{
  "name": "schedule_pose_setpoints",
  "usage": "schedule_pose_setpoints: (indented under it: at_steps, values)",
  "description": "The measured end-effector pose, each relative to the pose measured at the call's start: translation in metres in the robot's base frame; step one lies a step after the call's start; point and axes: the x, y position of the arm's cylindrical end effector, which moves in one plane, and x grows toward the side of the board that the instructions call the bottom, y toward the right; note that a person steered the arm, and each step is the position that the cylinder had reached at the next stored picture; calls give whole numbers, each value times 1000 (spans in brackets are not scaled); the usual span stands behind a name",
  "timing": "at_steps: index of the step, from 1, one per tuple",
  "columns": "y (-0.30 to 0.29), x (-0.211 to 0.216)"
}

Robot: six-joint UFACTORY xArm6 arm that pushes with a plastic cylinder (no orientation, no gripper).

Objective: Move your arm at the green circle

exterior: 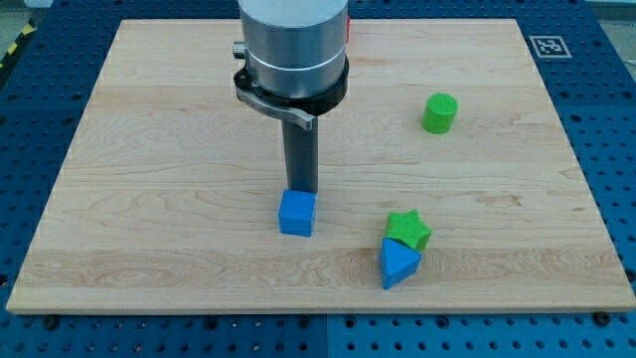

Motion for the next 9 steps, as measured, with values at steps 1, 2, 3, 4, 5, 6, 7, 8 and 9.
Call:
schedule_pose_setpoints:
  at_steps: [1,2,3,4,5,6,7,8,9]
  values:
    - [0,2]
    - [-2,22]
    - [-7,40]
    - [-14,-2]
    - [-14,-55]
    - [-14,-91]
    - [-14,-123]
    - [-5,-152]
    - [30,-156]
